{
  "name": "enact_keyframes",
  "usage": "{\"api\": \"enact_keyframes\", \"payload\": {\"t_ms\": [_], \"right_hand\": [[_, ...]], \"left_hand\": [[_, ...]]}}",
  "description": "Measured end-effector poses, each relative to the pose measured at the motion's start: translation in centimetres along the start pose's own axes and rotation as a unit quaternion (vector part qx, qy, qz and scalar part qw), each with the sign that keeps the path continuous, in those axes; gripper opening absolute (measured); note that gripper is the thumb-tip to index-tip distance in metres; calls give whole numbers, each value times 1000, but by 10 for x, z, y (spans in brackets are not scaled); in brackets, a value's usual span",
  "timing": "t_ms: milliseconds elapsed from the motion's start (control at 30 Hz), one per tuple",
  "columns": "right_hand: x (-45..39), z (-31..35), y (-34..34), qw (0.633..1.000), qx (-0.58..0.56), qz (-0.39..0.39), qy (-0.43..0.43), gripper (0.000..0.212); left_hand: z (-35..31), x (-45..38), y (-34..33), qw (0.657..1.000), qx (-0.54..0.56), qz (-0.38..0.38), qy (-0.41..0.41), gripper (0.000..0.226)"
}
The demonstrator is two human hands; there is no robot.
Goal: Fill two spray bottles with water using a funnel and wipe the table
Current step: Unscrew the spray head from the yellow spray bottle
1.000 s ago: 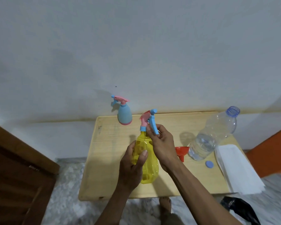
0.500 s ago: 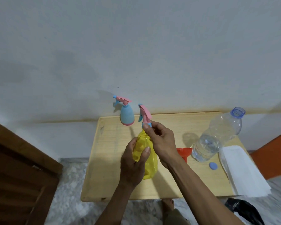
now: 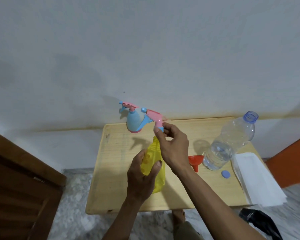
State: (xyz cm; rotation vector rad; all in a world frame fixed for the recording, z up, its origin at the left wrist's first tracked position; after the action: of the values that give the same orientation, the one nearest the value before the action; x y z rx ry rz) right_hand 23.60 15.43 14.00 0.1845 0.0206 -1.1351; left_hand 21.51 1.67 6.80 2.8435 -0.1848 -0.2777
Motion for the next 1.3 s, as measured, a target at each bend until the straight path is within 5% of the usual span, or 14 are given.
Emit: {"api": "enact_keyframes", "payload": {"t_ms": [200,300,567,867,1300], "right_hand": [[-46,31,21,982,-125,-142,16,17],[-68,28,33,981,-121,-152,-7,20],[-62,-101,25,980,184,-32,-66,32],[-54,-161,-11,861,493,124,-14,39],[-57,-175,-25,811,558,173,20,41]], "left_hand": [[25,3,12,999,-39,0,-8,70],[44,-2,16,998,-38,-20,42,79],[62,-27,4,993,-62,-47,89,82],[84,-27,-31,993,-85,12,76,78],[86,-20,-41,993,-100,15,60,73]]}}
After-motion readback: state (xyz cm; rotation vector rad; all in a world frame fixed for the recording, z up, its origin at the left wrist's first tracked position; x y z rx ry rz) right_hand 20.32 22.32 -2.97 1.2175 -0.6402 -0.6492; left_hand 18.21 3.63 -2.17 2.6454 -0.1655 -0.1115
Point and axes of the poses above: each hand's wrist, its own x-axis away from the middle knuckle, its own y-axis out of the back of the hand, z = x × y, the point moved 3 cm from there along -x, towards the middle knuckle, and after that the axes turned 13 degrees about -z, right-handed, at the moved point
